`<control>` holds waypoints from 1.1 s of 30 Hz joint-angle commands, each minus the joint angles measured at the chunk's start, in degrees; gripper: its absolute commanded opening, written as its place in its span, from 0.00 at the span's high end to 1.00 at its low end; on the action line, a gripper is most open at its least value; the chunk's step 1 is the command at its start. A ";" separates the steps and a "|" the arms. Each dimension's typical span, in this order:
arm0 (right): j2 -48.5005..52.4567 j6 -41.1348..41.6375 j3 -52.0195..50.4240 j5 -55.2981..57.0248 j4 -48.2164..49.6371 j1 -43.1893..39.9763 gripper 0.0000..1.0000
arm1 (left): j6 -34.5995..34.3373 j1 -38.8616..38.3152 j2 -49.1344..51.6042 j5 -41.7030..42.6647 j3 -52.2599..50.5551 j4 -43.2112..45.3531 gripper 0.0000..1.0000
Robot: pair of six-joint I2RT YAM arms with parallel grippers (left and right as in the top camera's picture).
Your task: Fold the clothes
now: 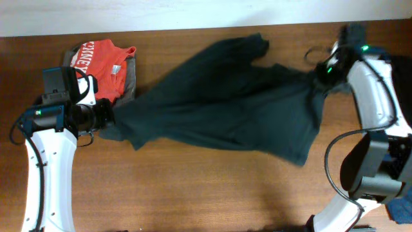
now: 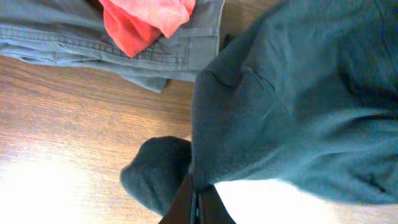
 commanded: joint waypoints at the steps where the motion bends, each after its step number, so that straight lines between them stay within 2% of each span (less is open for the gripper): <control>1: -0.66 -0.55 3.43 1.92 2.99 -2.01 0.91 | -0.50 0.24 -0.50 -0.46 0.70 0.20 0.99; 2: -0.42 -0.55 3.37 2.10 3.17 -2.34 0.83 | -0.50 0.24 -0.50 -0.46 0.70 0.20 1.00; 3: -0.28 -0.55 3.28 2.03 3.08 -2.60 0.69 | -0.50 0.24 -0.50 -0.44 0.70 0.22 0.99; 4: -0.11 -0.57 2.78 2.05 2.62 -2.89 0.41 | -0.50 0.24 -0.50 -0.46 0.70 0.24 1.00; 5: -0.07 -0.55 2.60 2.05 1.57 -2.99 0.29 | -0.48 0.24 -0.50 -0.46 0.70 0.37 1.00; 6: 0.00 -0.52 2.34 2.01 -1.46 -2.99 0.23 | -0.50 0.24 -0.50 -0.44 0.70 0.50 1.00; 9: 0.00 -0.52 2.34 -0.50 -10.69 -2.73 0.20 | -0.48 0.24 -0.50 -0.44 0.70 0.68 1.00; 13: 0.00 -0.52 0.42 -7.30 -23.19 -0.92 0.21 | -0.48 0.24 -0.50 -0.44 0.70 1.33 1.00; 16: 0.00 -0.26 -5.97 -7.30 -24.13 2.62 0.22 | -0.50 0.24 -0.50 -0.42 0.70 1.88 1.00; 21: 0.00 2.95 -23.02 -9.49 -12.48 9.16 0.24 | -0.48 0.24 -0.50 -0.42 0.70 1.90 1.00; 23: 0.00 4.17 -25.57 -11.02 -9.16 10.03 0.24 | -0.48 0.24 -0.50 -0.42 0.70 1.95 0.99; 27: 0.00 10.75 -30.58 -11.06 3.89 10.71 0.24 | -0.50 0.24 -0.50 -0.39 0.70 2.19 1.00; 28: 0.00 10.95 -30.75 -10.99 5.18 10.71 0.30 | -0.50 0.24 -0.50 -0.39 0.70 2.12 1.00; 29: 0.00 10.95 -30.75 -10.99 6.51 10.71 0.44 | -0.50 0.24 -0.50 -0.39 0.70 2.03 1.00; 30: -0.09 10.88 -30.64 -10.95 7.50 10.69 0.66 | -0.50 0.24 -0.50 -0.37 0.70 1.97 1.00; 31: -0.13 10.67 -30.05 -10.95 7.06 10.49 0.82 | -0.50 0.24 -0.50 -0.37 0.70 1.97 1.00; 33: -0.94 7.02 -27.04 -10.71 2.32 10.05 0.95 | -0.50 0.24 -0.50 -0.37 0.70 2.01 1.00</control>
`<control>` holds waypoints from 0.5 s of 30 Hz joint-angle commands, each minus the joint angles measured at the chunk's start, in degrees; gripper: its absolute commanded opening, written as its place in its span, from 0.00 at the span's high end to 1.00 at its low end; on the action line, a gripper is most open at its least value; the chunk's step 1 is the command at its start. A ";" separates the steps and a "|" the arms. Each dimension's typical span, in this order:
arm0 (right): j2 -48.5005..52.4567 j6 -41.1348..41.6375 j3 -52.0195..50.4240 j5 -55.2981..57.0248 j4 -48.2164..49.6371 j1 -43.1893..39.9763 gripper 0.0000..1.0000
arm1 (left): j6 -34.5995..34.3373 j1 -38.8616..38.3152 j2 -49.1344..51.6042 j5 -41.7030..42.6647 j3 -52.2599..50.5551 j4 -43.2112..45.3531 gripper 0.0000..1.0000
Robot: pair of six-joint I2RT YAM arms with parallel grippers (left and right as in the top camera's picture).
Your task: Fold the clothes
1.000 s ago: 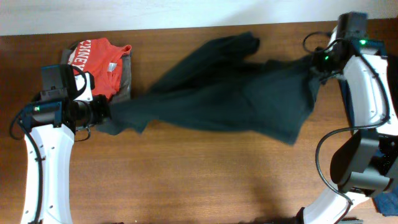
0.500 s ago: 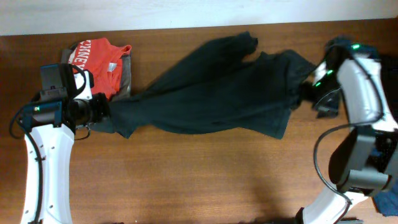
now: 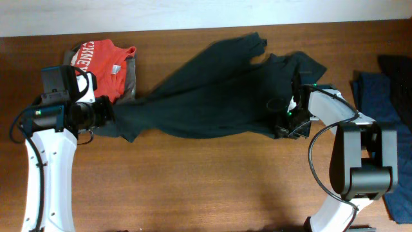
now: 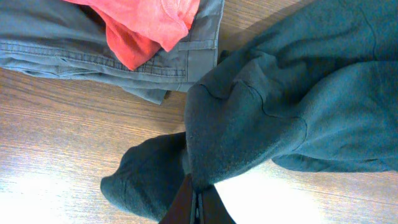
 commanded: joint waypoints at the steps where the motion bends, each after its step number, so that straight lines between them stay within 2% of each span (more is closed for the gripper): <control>1: -1.81 -4.15 4.90 0.59 -6.56 -0.26 0.96 | -0.50 0.24 -0.50 -0.37 0.70 0.11 1.00; 4: -4.83 -8.20 11.96 7.26 -17.94 -0.11 0.96 | -0.50 0.24 -0.50 -0.39 0.70 0.28 1.00; 5: -7.26 -8.24 16.85 12.33 -25.27 -0.11 0.96 | -0.50 0.24 -0.50 -0.39 0.70 0.26 1.00; 8: -12.55 -8.46 24.04 14.36 -33.46 -0.11 0.96 | -0.48 0.24 -0.50 -0.42 0.70 0.28 1.00; 10: -15.98 -8.44 24.90 14.16 -34.14 -0.11 0.95 | -0.48 0.24 -0.50 -0.39 0.70 0.35 1.00; 15: -16.28 -8.41 23.41 13.73 -34.01 -0.11 0.94 | -0.48 0.24 -0.50 -0.39 0.70 0.39 1.00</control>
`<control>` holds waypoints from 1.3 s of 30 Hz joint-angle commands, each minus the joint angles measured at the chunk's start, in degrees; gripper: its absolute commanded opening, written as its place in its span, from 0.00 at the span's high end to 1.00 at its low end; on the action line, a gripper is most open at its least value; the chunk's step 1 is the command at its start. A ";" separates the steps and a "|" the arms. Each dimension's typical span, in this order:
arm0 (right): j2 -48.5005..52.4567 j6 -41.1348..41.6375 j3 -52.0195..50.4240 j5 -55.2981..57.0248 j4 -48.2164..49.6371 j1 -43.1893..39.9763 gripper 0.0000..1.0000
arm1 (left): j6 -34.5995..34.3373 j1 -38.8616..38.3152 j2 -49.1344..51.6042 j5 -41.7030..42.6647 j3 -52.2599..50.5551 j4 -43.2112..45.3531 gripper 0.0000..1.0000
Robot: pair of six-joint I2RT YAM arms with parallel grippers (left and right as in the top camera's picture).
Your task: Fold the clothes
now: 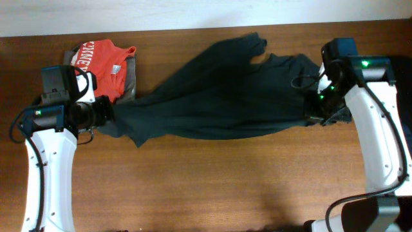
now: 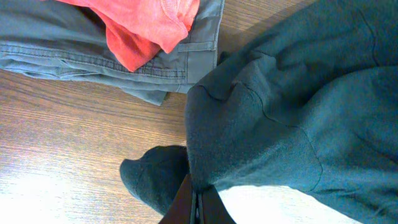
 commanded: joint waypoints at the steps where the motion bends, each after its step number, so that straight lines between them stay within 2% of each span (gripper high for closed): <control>1: 1.27 -0.52 -1.97 1.62 0.87 -0.07 0.92 | -0.50 0.24 -0.50 -0.39 0.70 0.17 1.00; 2: 1.44 -0.52 -2.54 1.62 1.20 -0.07 0.80 | -0.50 0.24 -0.50 -0.39 0.70 0.15 0.99; 3: 1.84 -0.52 -3.61 1.64 2.08 -0.07 0.55 | -0.48 0.24 -0.50 -0.39 0.70 0.17 1.00; 6: 2.82 -0.20 -5.86 1.57 6.69 -0.13 0.34 | -0.48 0.24 -0.50 -0.39 0.70 0.20 1.00; 7: 3.28 0.15 -6.43 1.55 8.13 -0.13 0.31 | -0.48 0.24 -0.50 -0.39 0.70 0.20 1.00; 12: 6.86 0.15 -11.41 -1.22 13.11 -0.13 0.27 | -0.48 0.24 -0.50 -0.42 0.70 -0.09 0.99; 18: 9.46 1.64 -21.40 -7.02 16.81 -0.11 0.28 | -0.46 0.24 -0.50 -0.42 0.70 0.00 0.99; 19: 9.46 1.66 -23.54 -8.63 18.23 -0.11 0.32 | -0.46 0.24 -0.50 -0.42 0.70 0.00 0.99; 20: 9.46 1.90 -25.29 -10.05 19.58 -0.11 0.43 | -0.46 0.24 -0.50 -0.42 0.70 0.02 0.99; 21: 9.46 3.39 -27.28 -11.06 21.31 -0.11 0.55 | -0.46 0.24 -0.50 -0.42 0.70 0.04 0.99; 22: 9.46 5.35 -29.33 -11.80 23.37 -0.11 0.76 | -0.48 0.24 -0.50 -0.42 0.70 0.17 0.98; 23: 9.46 6.80 -30.67 -12.24 24.52 -0.11 0.92 | -0.48 0.24 -0.50 -0.42 0.70 0.22 0.98; 24: 9.46 9.20 -32.63 -13.77 25.59 -0.11 0.96 | -0.48 0.24 -0.50 -0.39 0.70 0.42 0.98; 28: 9.46 5.42 -35.30 -21.05 23.39 -0.04 0.96 | -0.48 0.24 -0.50 -0.39 0.70 0.22 0.98; 29: 9.46 4.11 -35.32 -20.72 21.07 -0.04 0.91 | -0.48 0.24 -0.50 -0.39 0.70 0.24 0.98; 30: 9.44 3.54 -35.32 -20.65 19.43 -0.04 0.82 | -0.48 0.24 -0.50 -0.39 0.70 0.42 0.98; 31: 9.44 3.54 -35.34 -20.52 17.46 -0.04 0.67 | -0.50 0.24 -0.50 -0.39 0.70 0.66 0.96; 33: 9.44 3.82 -35.89 -20.52 17.00 -0.04 0.53 | -0.50 0.24 -0.50 -0.39 0.70 0.87 0.96; 36: 9.44 5.75 -38.12 -20.55 17.97 -0.04 0.44 | -0.50 0.24 -0.50 -0.39 0.70 0.85 0.95; 39: 9.44 5.73 -41.46 -20.83 18.12 0.00 0.43 | -0.50 0.24 -0.50 -0.37 0.70 0.87 0.94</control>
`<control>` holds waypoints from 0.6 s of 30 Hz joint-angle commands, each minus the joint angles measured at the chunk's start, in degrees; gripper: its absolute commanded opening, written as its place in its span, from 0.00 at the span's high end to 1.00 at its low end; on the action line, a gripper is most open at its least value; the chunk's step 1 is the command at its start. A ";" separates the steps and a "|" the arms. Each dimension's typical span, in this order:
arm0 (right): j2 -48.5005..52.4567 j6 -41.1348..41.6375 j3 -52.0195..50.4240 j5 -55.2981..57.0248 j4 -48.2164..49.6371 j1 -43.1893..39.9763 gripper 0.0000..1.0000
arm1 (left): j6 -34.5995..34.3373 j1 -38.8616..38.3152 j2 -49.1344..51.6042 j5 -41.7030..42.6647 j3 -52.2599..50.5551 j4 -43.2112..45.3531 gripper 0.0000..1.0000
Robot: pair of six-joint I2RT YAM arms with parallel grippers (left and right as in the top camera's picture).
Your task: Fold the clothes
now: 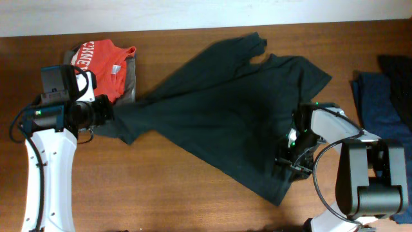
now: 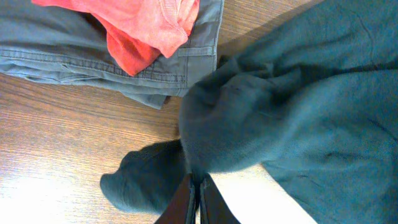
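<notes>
A dark green shirt (image 1: 219, 122) lies stretched across the table from the left to the lower right. My left gripper (image 1: 108, 115) is shut on its left end; in the left wrist view the closed fingers (image 2: 198, 190) pinch a bunched fold of the green cloth (image 2: 292, 112) just above the wood. My right gripper (image 1: 288, 156) sits at the shirt's lower right edge and appears shut on the cloth there; its fingertips are lost against the dark fabric. A corner of the shirt reaches past it toward the front (image 1: 278, 196).
A red shirt (image 1: 103, 61) lies on folded grey trousers (image 1: 131, 80) at the back left, right beside my left gripper. Blue clothes (image 1: 373, 103) and a darker garment (image 1: 399, 71) lie at the right edge. Bare wood runs along the front.
My right gripper has moved from the shirt's right end at mid-table toward the front and a little left. The shirt's right part now spreads down to the lower right. My left gripper has stayed put.
My left gripper stayed shut on the shirt's left end throughout. My right gripper was first at the back right corner with the shirt spread wide, then nearer the middle with the cloth narrowed, then further right, and now at the front right with the shirt spread diagonally.
</notes>
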 commanded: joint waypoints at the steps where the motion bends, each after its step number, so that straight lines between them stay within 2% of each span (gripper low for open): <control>1: -0.02 0.66 -3.74 -1.22 1.14 0.00 0.43 | -0.48 0.24 -0.50 -0.39 0.70 0.24 0.94; 9: -0.02 4.13 -9.05 -1.66 12.46 0.00 0.44 | -0.48 0.24 -0.50 -0.37 0.70 0.37 0.93; 10: -0.02 5.33 -9.22 -0.33 14.21 0.00 0.53 | -0.48 0.24 -0.50 -0.37 0.70 0.37 0.93; 11: -0.02 5.60 -9.20 0.17 14.97 0.00 0.72 | -0.48 0.24 -0.50 -0.37 0.70 0.39 0.93; 13: -0.13 5.55 -8.66 1.25 15.32 -0.13 0.96 | -0.48 0.24 -0.50 -0.37 0.70 0.37 0.92; 16: -1.20 4.92 -4.68 4.55 11.91 -0.24 0.96 | -0.48 0.24 -0.50 -0.37 0.70 0.37 0.92; 18: -2.32 4.96 0.35 10.56 7.63 -0.85 0.96 | -0.48 0.24 -0.50 -0.37 0.70 0.39 0.91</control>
